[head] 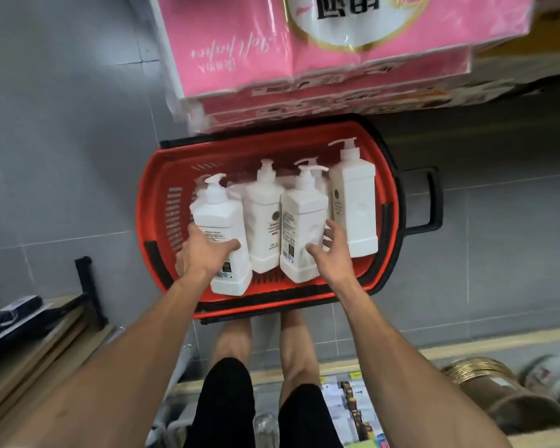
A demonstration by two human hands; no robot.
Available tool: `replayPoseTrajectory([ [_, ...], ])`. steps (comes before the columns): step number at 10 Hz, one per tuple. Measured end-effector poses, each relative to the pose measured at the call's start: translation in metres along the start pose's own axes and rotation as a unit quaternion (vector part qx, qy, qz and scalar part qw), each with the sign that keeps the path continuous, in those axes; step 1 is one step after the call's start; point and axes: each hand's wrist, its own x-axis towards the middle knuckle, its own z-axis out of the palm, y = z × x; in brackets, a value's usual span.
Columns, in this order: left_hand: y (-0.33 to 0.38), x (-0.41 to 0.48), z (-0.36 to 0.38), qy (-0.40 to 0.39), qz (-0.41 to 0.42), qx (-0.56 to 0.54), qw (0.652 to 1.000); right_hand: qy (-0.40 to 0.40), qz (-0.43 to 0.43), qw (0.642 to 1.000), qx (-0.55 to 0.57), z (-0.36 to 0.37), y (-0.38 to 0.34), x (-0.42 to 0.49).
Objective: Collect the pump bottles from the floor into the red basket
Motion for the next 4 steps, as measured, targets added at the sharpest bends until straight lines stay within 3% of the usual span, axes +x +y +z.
replayPoseTrajectory([
  [4, -0.005, 0.006, -0.021, -0.039, 0.107, 0.011, 0.993, 0.009, -0.009, 1.0, -0.004, 0.004, -0.035, 0.011],
])
